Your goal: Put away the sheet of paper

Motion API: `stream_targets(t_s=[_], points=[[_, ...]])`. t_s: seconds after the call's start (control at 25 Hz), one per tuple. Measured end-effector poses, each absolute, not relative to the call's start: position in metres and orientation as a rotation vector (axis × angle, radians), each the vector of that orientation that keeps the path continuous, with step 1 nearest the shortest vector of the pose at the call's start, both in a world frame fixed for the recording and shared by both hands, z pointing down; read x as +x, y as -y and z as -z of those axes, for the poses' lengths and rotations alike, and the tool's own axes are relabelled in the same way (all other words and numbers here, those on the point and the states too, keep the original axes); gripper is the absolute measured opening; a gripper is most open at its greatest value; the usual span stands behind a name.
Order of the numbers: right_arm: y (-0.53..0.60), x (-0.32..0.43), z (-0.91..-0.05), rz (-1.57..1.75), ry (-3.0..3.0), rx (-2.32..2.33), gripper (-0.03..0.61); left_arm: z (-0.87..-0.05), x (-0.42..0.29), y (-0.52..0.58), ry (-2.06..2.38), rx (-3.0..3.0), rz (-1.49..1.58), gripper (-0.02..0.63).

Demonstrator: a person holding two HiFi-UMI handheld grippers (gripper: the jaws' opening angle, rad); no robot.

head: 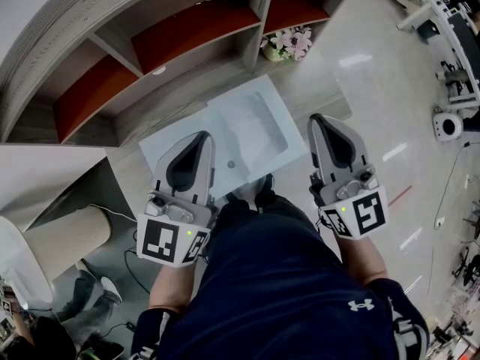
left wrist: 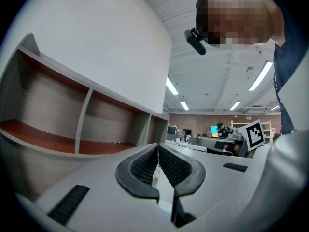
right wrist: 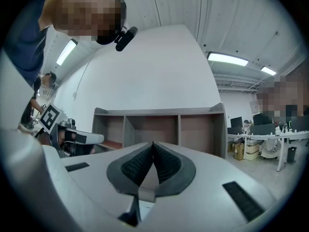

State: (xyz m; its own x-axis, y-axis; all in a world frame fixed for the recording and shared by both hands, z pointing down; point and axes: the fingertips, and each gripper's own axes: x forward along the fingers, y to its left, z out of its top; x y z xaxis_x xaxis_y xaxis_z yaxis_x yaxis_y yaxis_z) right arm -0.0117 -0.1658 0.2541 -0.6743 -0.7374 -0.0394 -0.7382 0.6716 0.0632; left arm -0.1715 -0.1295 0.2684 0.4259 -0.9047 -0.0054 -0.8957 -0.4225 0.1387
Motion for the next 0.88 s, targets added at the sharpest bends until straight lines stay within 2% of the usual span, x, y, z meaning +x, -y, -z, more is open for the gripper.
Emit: stream_targets(t_s=[0.88], points=[[0.166,-0.013,-0.254,-0.058,-2.85,-1.236,0.014,-0.279,-0.169,0.134,1.579,2.535,0.095,0.021]])
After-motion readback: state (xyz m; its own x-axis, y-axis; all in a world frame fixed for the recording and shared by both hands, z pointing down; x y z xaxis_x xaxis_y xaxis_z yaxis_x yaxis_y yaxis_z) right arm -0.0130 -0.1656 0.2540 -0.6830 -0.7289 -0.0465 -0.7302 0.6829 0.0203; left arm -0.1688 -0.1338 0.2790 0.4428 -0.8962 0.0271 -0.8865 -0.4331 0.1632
